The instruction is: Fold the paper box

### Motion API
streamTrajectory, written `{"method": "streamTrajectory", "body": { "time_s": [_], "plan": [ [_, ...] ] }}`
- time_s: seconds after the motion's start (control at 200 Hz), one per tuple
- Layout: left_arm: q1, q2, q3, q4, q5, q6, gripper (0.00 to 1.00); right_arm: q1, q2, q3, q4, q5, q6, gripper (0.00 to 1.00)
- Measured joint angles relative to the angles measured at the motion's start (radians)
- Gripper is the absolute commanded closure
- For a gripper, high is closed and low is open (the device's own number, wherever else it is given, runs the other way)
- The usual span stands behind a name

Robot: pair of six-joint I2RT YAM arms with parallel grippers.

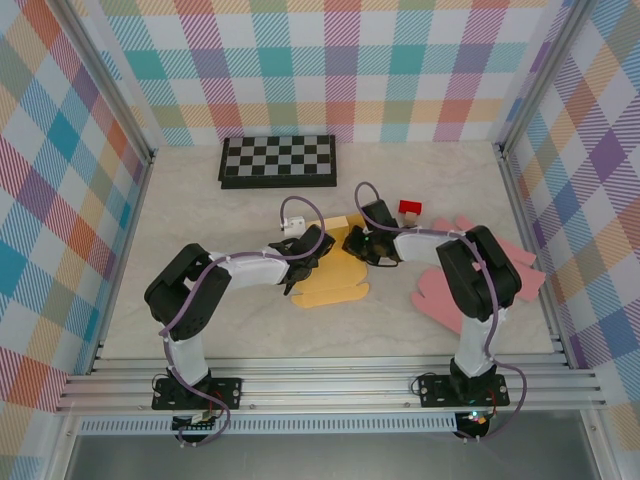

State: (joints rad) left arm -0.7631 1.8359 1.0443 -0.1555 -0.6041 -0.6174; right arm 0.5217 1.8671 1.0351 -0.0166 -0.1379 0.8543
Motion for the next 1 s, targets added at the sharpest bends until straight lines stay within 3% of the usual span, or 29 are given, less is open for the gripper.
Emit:
{"method": "streamTrajectory", "body": {
  "time_s": [0.29,0.445,0.63,0.75,1.0],
  "plan": [
    [0.003,0.0,0.0,0.0,-0.003,0.005,1.0,-0.068,-0.252,-0.011,-0.155,0.002,-0.168,0.73],
    [0.004,0.0,-0.002,0.005,-0.003,0.018,1.0,-0.164,-0.335,0.047,-0.286,0.011,-0.404,0.6],
    [0.006,-0.004,-0.029,0.063,-0.003,0.061,1.0,-0.257,-0.267,0.194,-0.365,0.041,-0.83,0.51],
    [0.006,-0.005,-0.036,0.086,0.0,0.08,1.0,-0.276,-0.174,0.198,-0.362,0.034,-1.05,0.48],
    [0.007,-0.01,-0.059,0.138,0.019,0.11,1.0,-0.275,-0.059,0.153,-0.352,-0.02,-1.259,0.48]
  ]
}}
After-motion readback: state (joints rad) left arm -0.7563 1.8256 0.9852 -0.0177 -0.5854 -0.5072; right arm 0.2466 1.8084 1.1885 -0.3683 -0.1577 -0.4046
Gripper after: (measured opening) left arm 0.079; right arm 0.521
